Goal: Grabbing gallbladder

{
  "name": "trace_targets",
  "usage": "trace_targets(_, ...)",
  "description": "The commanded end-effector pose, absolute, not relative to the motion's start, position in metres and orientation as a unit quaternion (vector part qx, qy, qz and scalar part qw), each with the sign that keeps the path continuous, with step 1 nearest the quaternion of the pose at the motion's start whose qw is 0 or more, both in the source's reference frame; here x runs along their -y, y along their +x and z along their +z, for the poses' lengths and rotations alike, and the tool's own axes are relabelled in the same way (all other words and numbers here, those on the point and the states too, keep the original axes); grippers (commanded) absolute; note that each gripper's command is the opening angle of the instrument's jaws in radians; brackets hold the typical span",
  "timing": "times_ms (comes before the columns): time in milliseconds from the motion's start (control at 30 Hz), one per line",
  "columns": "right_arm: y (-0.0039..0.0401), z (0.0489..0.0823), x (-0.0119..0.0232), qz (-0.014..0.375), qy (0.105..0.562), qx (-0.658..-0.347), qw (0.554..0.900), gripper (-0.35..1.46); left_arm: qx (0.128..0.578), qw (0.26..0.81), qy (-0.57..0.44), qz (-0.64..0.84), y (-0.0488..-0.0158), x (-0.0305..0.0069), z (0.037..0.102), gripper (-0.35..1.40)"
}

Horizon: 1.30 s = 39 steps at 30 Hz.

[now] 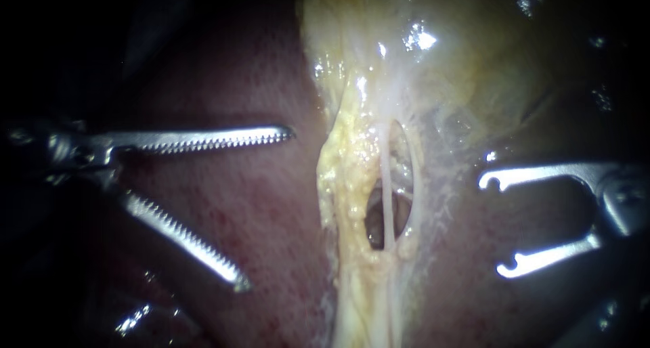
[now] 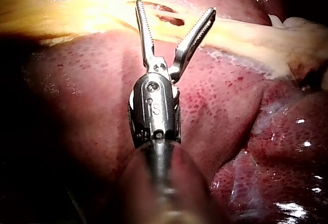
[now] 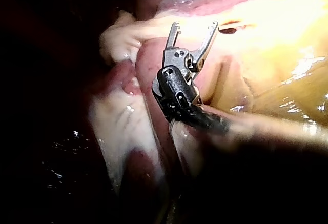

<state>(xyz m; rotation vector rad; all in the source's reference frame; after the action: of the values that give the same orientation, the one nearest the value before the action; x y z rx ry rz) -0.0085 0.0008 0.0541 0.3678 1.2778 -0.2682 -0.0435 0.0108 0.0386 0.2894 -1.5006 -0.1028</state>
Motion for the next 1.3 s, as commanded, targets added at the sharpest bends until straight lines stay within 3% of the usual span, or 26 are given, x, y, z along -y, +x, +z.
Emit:
trace_targets(33, -0.0085, 0.0541, -0.0008, -0.124, 0.170, -0.591, 0.779, 0.59, 0.677, 0.722, 0.132, -0.046, -0.0433, -0.0108, 0.0385, 1.18)
trace_targets(333, -0.0085, 0.0541, -0.0008, -0.124, 0.170, -0.591, 0.779, 0.58, 0.631, 0.757, 0.142, -0.094, -0.0433, -0.0114, 0.0388, 1.08)
trace_targets(600, -0.0086, 0.0541, -0.0007, -0.125, 0.170, -0.591, 0.779, 0.58, 0.599, 0.766, 0.175, -0.155, -0.0456, -0.0129, 0.0402, 0.96)
trace_targets(933, -0.0088, 0.0541, -0.0007, -0.125, 0.170, -0.591, 0.778, 0.58, 0.580, 0.765, 0.195, -0.199, -0.0491, -0.0134, 0.0421, 0.81)
trace_targets(1300, -0.0089, 0.0540, -0.0006, -0.128, 0.169, -0.592, 0.778, 0.58, 0.565, 0.768, 0.210, -0.218, -0.0490, -0.0130, 0.0443, 0.72)
